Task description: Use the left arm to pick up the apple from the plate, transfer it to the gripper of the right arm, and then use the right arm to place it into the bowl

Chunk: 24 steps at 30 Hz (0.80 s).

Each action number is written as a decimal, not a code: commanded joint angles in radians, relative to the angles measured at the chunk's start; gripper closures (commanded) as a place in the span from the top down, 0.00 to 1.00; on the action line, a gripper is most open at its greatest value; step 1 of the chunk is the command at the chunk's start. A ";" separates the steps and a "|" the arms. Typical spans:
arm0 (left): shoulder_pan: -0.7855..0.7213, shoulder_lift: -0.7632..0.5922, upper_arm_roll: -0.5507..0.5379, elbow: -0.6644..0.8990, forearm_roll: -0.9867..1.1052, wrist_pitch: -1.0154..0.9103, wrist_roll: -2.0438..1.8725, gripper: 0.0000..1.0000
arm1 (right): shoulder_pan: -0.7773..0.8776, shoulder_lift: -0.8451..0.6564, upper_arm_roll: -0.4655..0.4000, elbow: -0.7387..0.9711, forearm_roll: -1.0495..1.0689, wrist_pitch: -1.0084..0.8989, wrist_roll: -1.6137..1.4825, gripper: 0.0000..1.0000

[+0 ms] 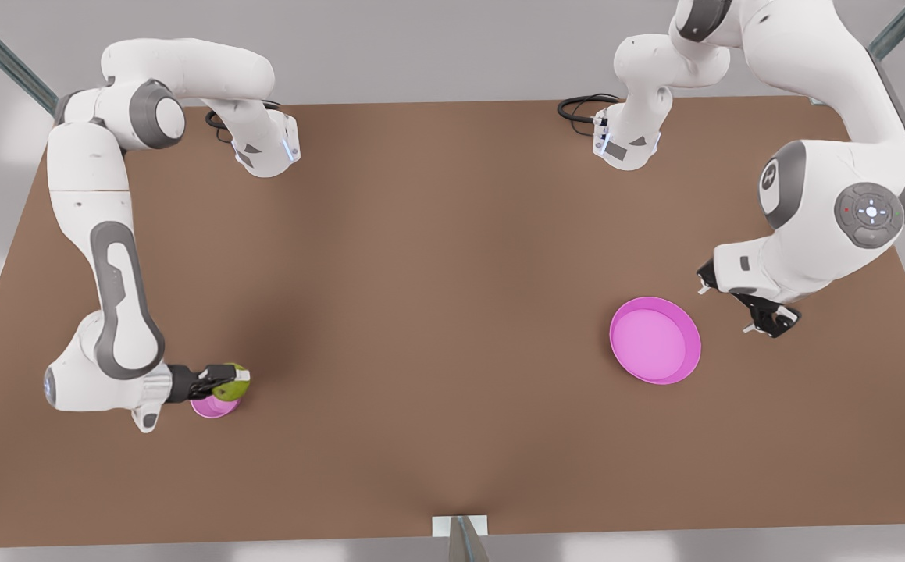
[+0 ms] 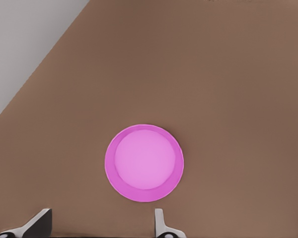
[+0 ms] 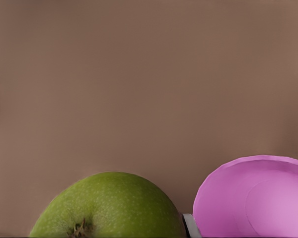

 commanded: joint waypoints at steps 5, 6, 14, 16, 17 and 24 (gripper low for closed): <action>0.000 0.010 0.001 0.004 0.001 -0.038 -0.919 1.00 | 0.000 0.015 -0.004 0.010 -0.185 0.108 -0.197 0.84; 0.000 0.010 0.001 0.004 0.001 -0.038 -0.919 1.00 | 0.005 0.004 0.003 0.010 -0.245 0.114 -0.199 0.84; -0.005 0.010 -0.001 0.004 0.001 -0.038 -0.937 1.00 | -0.012 0.007 -0.003 0.008 -0.285 0.117 -0.214 1.00; -0.005 0.010 -0.001 0.004 0.001 -0.040 -0.937 1.00 | -0.011 0.007 -0.003 0.010 -0.288 0.116 -0.216 1.00; -0.005 0.010 -0.001 0.004 0.001 -0.040 -0.937 1.00 | -0.009 0.006 -0.001 0.010 -0.288 0.112 -0.213 1.00; -0.003 0.007 -0.004 0.004 0.000 -0.037 -0.898 1.00 | 0.212 -0.353 0.011 0.172 -0.685 -0.163 0.222 1.00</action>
